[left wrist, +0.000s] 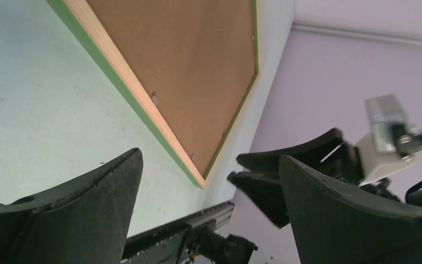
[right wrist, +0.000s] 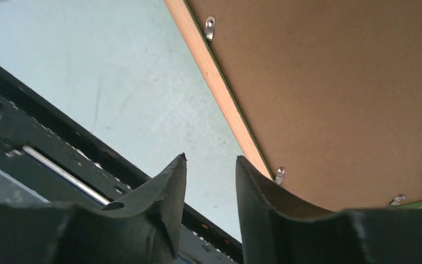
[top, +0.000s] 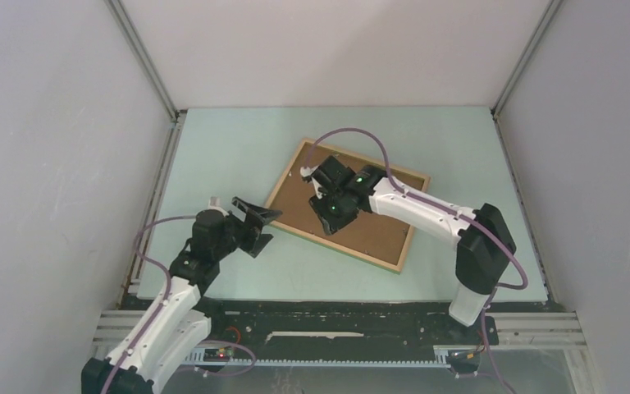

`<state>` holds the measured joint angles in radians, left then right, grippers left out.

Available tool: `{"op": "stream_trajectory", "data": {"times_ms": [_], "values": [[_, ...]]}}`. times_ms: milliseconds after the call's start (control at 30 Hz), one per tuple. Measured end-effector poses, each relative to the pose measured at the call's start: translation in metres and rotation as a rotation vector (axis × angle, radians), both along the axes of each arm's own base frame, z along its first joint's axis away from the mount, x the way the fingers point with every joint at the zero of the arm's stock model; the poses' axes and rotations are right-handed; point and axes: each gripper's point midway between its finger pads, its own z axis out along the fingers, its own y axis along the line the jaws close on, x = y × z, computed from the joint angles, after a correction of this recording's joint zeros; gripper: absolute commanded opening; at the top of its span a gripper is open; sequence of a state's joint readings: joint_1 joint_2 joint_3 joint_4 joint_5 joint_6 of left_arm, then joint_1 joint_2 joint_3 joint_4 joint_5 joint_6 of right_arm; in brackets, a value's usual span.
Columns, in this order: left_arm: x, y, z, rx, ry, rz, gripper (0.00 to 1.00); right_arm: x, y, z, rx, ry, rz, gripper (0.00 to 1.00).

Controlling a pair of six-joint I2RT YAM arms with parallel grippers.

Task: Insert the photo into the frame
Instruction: Install the photo frame at the center of the board, then turn over the photo frame at the center of the board.

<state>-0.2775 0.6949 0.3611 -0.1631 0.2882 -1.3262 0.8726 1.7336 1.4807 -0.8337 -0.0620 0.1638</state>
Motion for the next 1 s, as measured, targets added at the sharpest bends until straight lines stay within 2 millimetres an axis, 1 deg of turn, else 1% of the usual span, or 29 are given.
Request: {"op": "stream_trajectory", "data": {"times_ms": [67,167,267,367,400,500,633,667,767,833,933,967,1000], "values": [[0.001,0.008,-0.002,0.025,0.001,0.047,1.00,-0.008,-0.004,-0.013,-0.052,0.031,0.011,0.57],[0.002,0.015,-0.015,0.062,0.045,0.080,1.00,-0.014,-0.009,-0.035,-0.138,0.081,0.018,0.59],[-0.003,0.018,-0.043,0.117,0.149,0.077,1.00,-0.018,-0.012,-0.059,-0.242,0.128,0.027,0.59],[-0.012,0.021,-0.067,0.157,0.253,0.067,1.00,-0.020,-0.018,-0.075,-0.328,0.143,0.033,0.59],[-0.013,0.021,-0.070,0.163,0.266,0.066,1.00,-0.020,-0.020,-0.078,-0.350,0.142,0.036,0.59],[-0.013,0.021,-0.070,0.166,0.263,0.063,1.00,-0.020,-0.023,-0.088,-0.403,0.129,0.052,0.56],[-0.012,0.021,-0.069,0.171,0.253,0.056,1.00,-0.018,-0.027,-0.097,-0.454,0.107,0.065,0.50],[-0.011,0.021,-0.069,0.170,0.251,0.055,1.00,-0.017,-0.028,-0.099,-0.465,0.103,0.066,0.48],[-0.009,0.019,-0.069,0.166,0.244,0.053,1.00,-0.014,-0.031,-0.106,-0.496,0.092,0.072,0.36],[-0.006,0.018,-0.066,0.158,0.229,0.050,1.00,-0.013,-0.031,-0.111,-0.510,0.088,0.077,0.23],[-0.001,0.015,-0.061,0.140,0.196,0.045,0.97,-0.010,-0.032,-0.110,-0.532,0.057,0.112,0.04],[0.000,0.014,-0.060,0.134,0.186,0.043,0.97,-0.010,-0.033,-0.110,-0.543,0.040,0.133,0.00],[0.002,0.012,-0.058,0.123,0.178,0.042,0.96,-0.009,-0.033,-0.110,-0.553,0.024,0.153,0.00]]}}
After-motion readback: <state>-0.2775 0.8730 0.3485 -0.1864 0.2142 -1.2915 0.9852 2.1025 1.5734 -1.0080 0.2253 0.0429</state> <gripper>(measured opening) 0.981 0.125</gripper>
